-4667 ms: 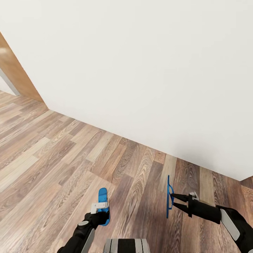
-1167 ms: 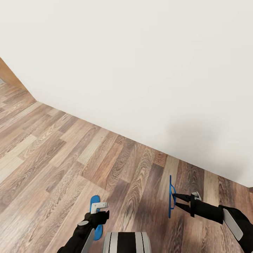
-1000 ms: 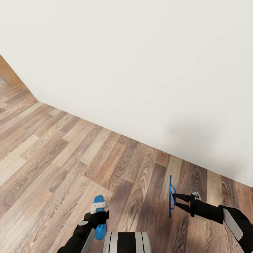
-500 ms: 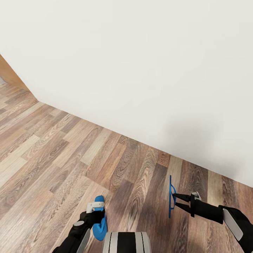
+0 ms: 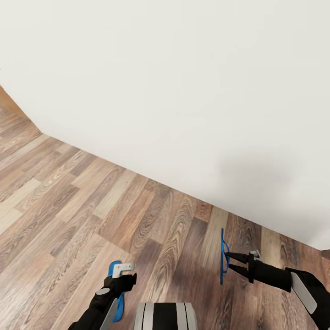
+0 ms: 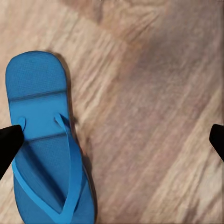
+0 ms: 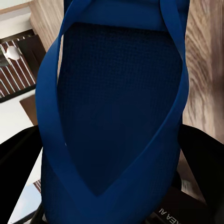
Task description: In the bedroom, move the book from the bed onto either nightstand, and place the two sandals side by side next to the bed.
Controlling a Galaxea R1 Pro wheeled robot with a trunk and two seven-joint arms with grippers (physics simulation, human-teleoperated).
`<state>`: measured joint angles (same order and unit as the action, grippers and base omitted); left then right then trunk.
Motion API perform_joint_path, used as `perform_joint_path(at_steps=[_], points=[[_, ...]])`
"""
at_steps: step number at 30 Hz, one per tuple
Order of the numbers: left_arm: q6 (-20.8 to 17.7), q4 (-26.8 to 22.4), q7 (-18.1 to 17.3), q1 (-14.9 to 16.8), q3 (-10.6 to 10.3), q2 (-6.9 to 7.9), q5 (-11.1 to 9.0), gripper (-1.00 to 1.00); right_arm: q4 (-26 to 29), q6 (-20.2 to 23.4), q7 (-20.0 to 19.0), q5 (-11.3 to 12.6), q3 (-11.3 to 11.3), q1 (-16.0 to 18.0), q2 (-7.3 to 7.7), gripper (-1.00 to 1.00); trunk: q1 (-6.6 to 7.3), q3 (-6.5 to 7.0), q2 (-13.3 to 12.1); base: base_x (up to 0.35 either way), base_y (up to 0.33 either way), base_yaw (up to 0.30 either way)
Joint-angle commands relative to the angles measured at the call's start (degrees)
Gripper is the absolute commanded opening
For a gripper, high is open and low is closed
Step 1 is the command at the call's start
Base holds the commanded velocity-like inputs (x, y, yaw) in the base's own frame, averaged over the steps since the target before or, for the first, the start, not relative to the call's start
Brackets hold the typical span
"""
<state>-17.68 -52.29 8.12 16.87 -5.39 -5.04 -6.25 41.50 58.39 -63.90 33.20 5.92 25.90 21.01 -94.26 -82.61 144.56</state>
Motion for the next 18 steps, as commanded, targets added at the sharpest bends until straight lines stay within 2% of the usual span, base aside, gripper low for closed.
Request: perform_joint_path(at_steps=[1, 4, 9, 10, 13, 18], points=[[-0.25, -0.06, 0.5, 0.01, -0.12, 0.15, -0.61, 1.0, -0.02, 0.23, -0.29, -0.09, 0.06, 0.02, 0.0, -1.0, 0.01, -0.04, 0.01, 0.01, -0.029, 0.0], [-0.25, -0.08, 0.47, 0.01, 1.01, 1.52, -0.63, 1.0, -0.02, 0.23, -0.31, -0.07, 0.06, 0.03, 0.0, -1.0, 0.01, -0.04, 0.01, 0.005, -0.013, 0.0], [-0.23, -0.03, 0.05, 0.01, 7.5, 4.82, -0.73, 1.0, -0.02, 0.23, -0.33, -0.06, 0.06, 0.03, 0.0, -1.0, 0.01, -0.04, 0.01, 0.001, -0.003, 0.0], [-0.21, 0.0, 0.02, 0.01, 8.24, 5.18, -0.73, 1.0, -0.02, 0.23, -0.31, -0.03, 0.06, 0.03, 0.0, -1.0, 0.01, -0.04, 0.01, 0.0, 0.0, 0.0], [-0.02, 0.21, -0.04, 0.01, 9.05, 5.6, -0.71, 1.0, -0.02, 0.23, -0.32, -0.06, 0.06, 0.01, 0.0, -1.0, 0.01, -0.04, 0.01, 0.0, 0.0, 0.0], [2.19, 0.57, -0.03, 0.01, 8.96, 5.39, -0.61, 1.0, -0.02, 0.23, -0.28, -0.13, 0.06, 0.02, 0.0, -1.0, 0.01, -0.04, 0.01, 0.0, 0.0, 0.0]])
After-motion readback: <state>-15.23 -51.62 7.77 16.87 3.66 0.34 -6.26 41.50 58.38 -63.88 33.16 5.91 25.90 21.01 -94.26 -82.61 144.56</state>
